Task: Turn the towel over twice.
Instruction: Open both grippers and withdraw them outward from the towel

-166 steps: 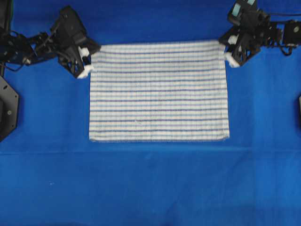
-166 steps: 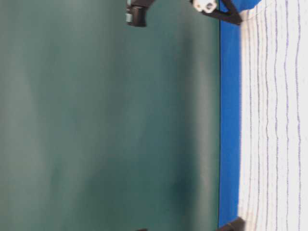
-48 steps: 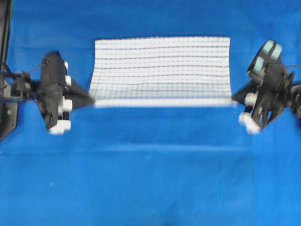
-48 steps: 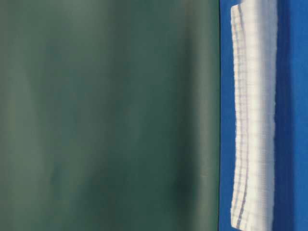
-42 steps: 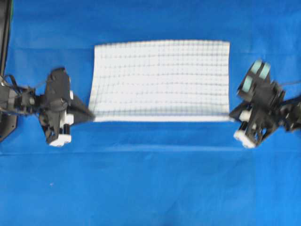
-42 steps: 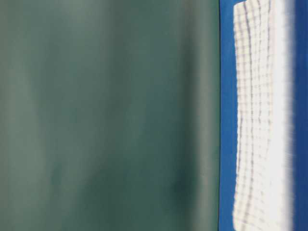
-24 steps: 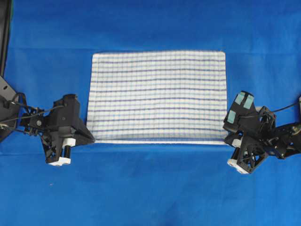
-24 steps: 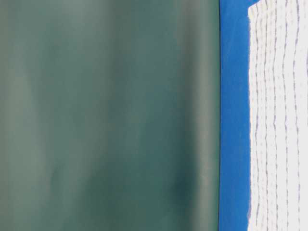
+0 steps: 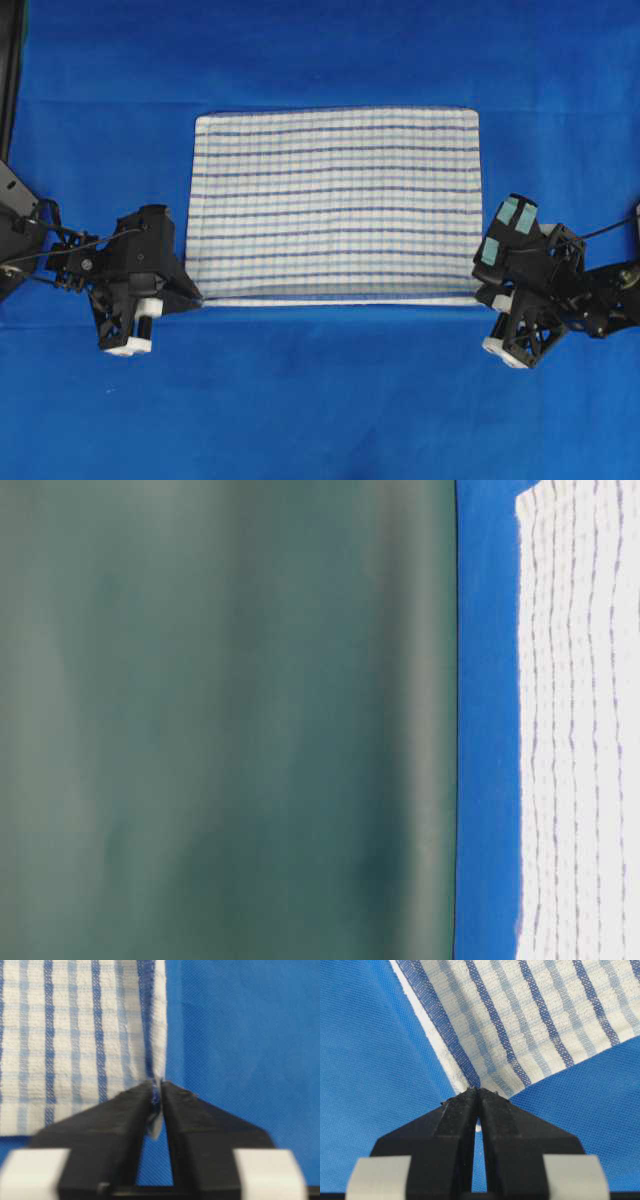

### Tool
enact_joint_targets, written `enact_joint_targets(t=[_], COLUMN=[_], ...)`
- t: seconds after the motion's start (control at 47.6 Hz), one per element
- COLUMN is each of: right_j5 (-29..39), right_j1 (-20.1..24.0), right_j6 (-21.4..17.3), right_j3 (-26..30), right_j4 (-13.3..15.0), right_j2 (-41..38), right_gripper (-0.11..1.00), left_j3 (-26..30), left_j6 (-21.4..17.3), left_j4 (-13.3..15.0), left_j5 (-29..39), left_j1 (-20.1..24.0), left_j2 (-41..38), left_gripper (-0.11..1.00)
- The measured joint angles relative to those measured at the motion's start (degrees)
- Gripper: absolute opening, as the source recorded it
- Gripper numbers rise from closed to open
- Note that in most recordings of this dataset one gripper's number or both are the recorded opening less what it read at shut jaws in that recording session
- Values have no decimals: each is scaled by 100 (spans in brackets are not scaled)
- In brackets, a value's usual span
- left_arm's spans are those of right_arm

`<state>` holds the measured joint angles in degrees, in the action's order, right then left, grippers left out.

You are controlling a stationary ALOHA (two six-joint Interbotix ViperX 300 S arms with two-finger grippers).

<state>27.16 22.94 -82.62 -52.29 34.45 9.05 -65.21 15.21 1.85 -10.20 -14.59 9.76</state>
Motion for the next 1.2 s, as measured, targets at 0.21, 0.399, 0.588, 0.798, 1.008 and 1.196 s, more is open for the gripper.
enact_joint_targets(t=[0.21, 0.399, 0.588, 0.798, 1.008, 1.196], right_j5=[185, 765, 984, 1002, 1002, 1028], right_j1=[0, 9, 0, -202, -404, -466], right_j6=[53, 114, 123, 132, 158, 598], right_j3=[141, 369, 404, 202, -26, -185], right_j4=[62, 686, 1679, 2883, 3744, 4069], right_j2=[0, 334, 1107, 2162, 3217, 4113], right_gripper=[61, 61, 62, 62, 61, 59], left_j3=[79, 264, 325, 316, 272, 229], left_j6=[-79, -246, -773, -1468, -1916, -2153], left_j4=[0, 0, -9, 0, -9, 0], left_j5=[202, 721, 905, 914, 905, 914], left_j1=[-18, 79, 431, 1063, 1608, 1986], left_j2=[167, 879, 1960, 2936, 3639, 4315], left_gripper=[67, 71, 71, 71, 71, 70])
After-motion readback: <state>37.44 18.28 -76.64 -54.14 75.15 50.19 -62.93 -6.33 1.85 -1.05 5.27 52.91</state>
